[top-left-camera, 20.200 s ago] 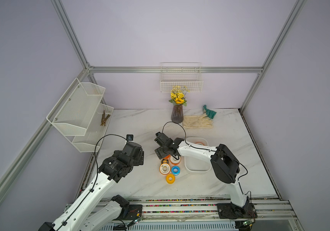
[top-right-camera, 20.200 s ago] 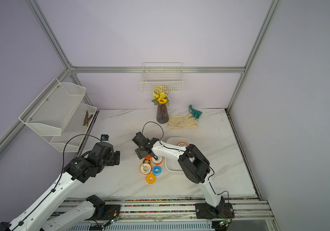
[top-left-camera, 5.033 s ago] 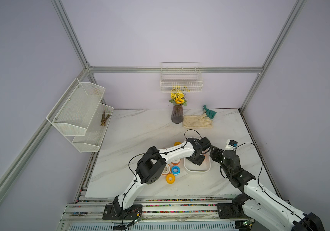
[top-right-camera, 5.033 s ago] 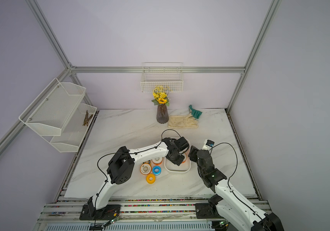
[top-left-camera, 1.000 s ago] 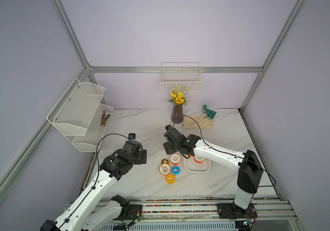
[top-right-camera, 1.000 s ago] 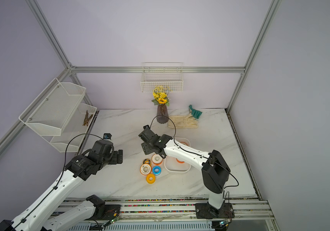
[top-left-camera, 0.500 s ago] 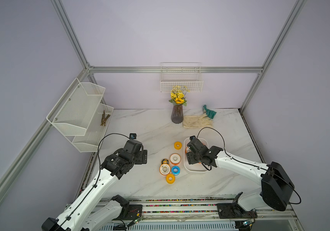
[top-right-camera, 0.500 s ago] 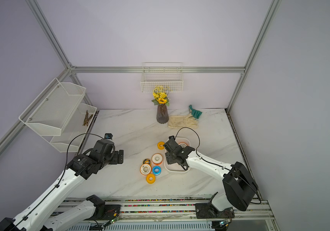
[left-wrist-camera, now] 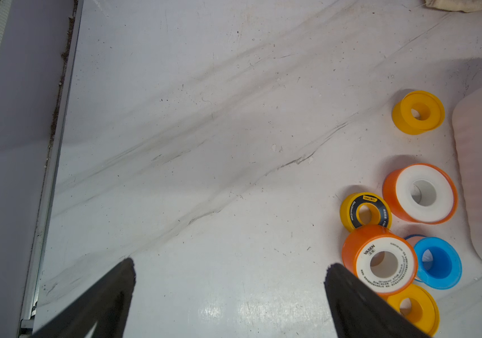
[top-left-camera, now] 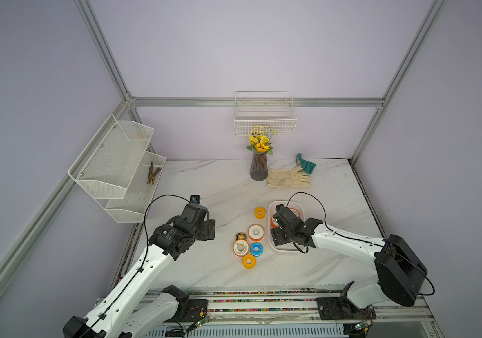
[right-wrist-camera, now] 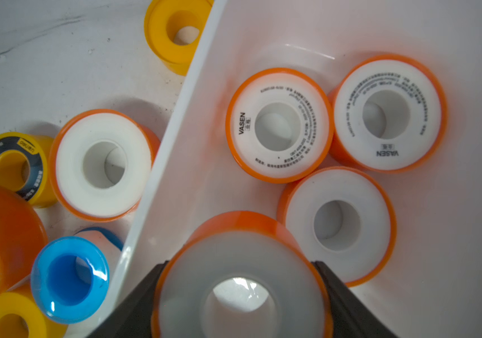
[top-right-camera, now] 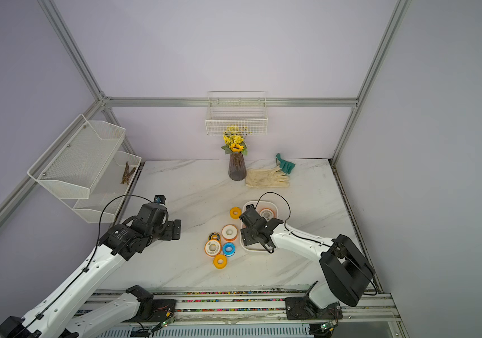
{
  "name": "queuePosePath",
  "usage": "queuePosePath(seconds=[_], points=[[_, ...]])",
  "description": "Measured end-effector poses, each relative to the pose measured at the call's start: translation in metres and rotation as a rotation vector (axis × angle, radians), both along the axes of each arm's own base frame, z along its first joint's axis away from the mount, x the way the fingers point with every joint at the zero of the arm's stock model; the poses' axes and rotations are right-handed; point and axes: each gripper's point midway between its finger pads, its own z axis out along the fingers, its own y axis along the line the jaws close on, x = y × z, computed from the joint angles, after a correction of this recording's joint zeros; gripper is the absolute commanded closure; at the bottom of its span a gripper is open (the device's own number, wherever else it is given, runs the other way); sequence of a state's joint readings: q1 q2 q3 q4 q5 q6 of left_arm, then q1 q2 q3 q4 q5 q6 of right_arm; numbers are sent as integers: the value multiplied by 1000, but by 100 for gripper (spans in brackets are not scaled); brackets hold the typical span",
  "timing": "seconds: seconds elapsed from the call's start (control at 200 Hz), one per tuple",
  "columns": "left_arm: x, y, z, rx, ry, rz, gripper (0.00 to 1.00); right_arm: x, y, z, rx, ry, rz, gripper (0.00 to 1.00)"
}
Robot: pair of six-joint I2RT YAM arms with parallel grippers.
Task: Put the sealing tape into the storage box
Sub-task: Place the sealing tape in the storage box.
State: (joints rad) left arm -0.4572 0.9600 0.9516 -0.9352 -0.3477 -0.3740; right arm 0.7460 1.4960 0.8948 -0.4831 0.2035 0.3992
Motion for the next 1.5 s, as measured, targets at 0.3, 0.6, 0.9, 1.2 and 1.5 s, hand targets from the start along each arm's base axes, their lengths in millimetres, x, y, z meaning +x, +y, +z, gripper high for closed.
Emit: queuePosePath(seconds=[0.3, 0.6, 0.9, 1.2, 1.5], points=[[0, -2, -3, -8, 13, -4, 0, 0, 1, -7, 0, 10, -4, 22], [1, -3, -5, -17, 26, -8, 0, 1, 1, -8, 2, 6, -6, 15], [1, -5, -7, -21, 32, -13, 0, 1, 1, -6, 4, 0, -7, 23], [2, -4, -7, -22, 33, -11, 0, -4, -12, 6, 40, -26, -48, 71], [1, -4, -7, -25, 35, -13, 0, -13, -38, -8, 35, 5, -120, 83]])
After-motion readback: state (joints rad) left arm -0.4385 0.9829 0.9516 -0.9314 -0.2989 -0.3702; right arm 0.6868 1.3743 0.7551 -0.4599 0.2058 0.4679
